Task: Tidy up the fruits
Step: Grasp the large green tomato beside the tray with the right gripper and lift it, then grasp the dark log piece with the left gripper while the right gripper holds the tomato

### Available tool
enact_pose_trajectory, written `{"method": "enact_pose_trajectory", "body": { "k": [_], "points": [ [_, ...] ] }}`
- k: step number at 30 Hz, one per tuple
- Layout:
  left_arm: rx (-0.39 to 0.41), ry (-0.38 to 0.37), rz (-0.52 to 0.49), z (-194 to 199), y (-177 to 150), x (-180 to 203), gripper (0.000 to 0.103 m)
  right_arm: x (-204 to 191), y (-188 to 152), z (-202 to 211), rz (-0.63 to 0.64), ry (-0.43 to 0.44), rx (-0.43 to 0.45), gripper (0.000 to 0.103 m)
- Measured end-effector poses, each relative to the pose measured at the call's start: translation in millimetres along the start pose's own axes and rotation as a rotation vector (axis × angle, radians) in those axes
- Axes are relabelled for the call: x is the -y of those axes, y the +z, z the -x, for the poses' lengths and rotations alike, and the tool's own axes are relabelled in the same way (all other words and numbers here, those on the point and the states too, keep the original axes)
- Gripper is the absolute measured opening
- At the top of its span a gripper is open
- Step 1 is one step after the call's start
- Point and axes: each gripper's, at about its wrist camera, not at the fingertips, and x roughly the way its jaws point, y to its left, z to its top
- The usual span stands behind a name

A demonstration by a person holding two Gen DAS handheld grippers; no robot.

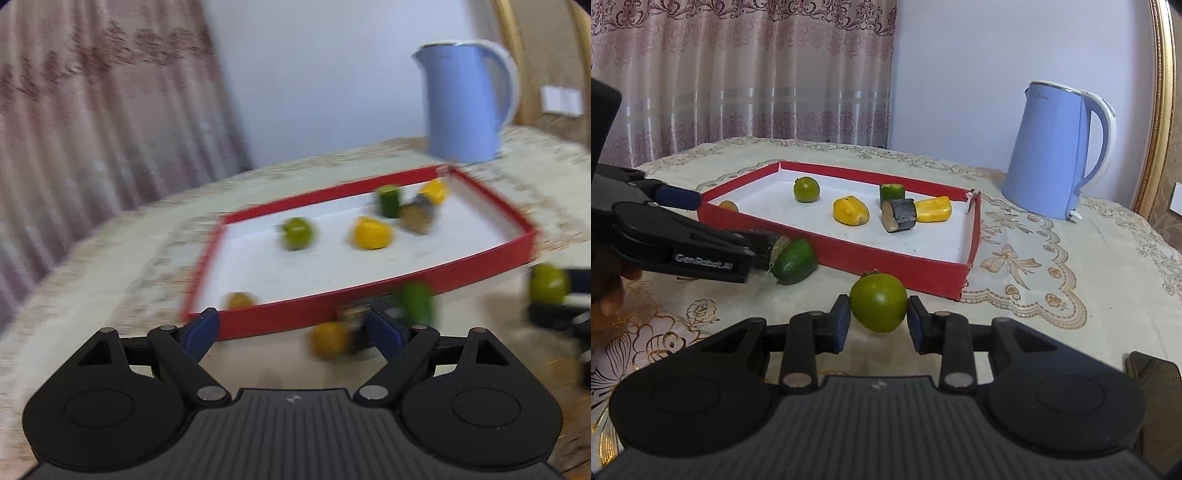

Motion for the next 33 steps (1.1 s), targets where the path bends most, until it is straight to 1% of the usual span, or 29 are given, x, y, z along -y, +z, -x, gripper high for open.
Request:
{"method": "enact_pose_trajectory", "body": {
  "k": [2,3,4,5,6,8,9,11,13,14,17,19,21,23,25,29,31,33],
  "points": [
    [0.001,0.069,-0.001,2,-7,-15,0.088,1,0,2,-0.006,0.004,0.007,0.031],
    [-0.012,0.084,0.014,1,-9,-24,0.088,1,0,4,-0.008,0.008,0.013,0.031],
    [-0.023,0.079,0.039,1,-12,-35,0.088,1,0,5,-0.011,0.012,0.017,0.031],
    [-0.034,0.051,0.068,0,-14,-46,0.087,1,1,6,-0.016,0.017,0.022,0.031],
    [-0.040,0.005,0.090,1,-14,-53,0.087,1,1,7,-0.020,0.021,0.026,0.031],
    [-0.027,-0.095,0.115,5,-13,-61,0.087,0,2,7,-0.025,0.027,0.033,0.031],
    [-0.009,-0.131,0.110,8,-12,-59,0.087,-1,3,7,-0.026,0.026,0.035,0.031],
    [0.036,-0.195,0.065,14,-10,-47,0.087,-2,3,7,-0.027,0.029,0.037,0.031],
    [0.059,-0.223,0.024,15,-6,-31,0.087,-3,2,8,-0.026,0.027,0.036,0.031],
    [0.063,-0.226,0.015,14,-4,-23,0.087,-4,2,8,-0.029,0.026,0.035,0.031],
    [0.045,-0.193,0.020,4,6,2,0.087,-3,0,8,-0.034,0.022,0.031,0.031],
    [0.016,-0.152,0.015,-5,11,16,0.087,-3,0,9,-0.036,0.022,0.030,0.031],
    [-0.019,-0.118,0.014,-15,14,21,0.088,-3,-1,9,-0.037,0.021,0.029,0.031],
    [-0.060,-0.114,0.035,-16,12,16,0.088,-2,-1,10,-0.038,0.021,0.028,0.031],
    [-0.079,-0.109,0.049,-17,8,7,0.088,-1,-1,10,-0.041,0.021,0.029,0.031],
    [-0.111,-0.055,0.079,-11,-5,-19,0.088,1,0,12,-0.049,0.021,0.041,0.031],
    [-0.115,-0.062,0.105,-6,-10,-35,0.088,1,0,12,-0.052,0.024,0.045,0.031],
    [-0.094,-0.083,0.109,0,-12,-46,0.088,1,1,11,-0.055,0.027,0.049,0.031]
  ]
}}
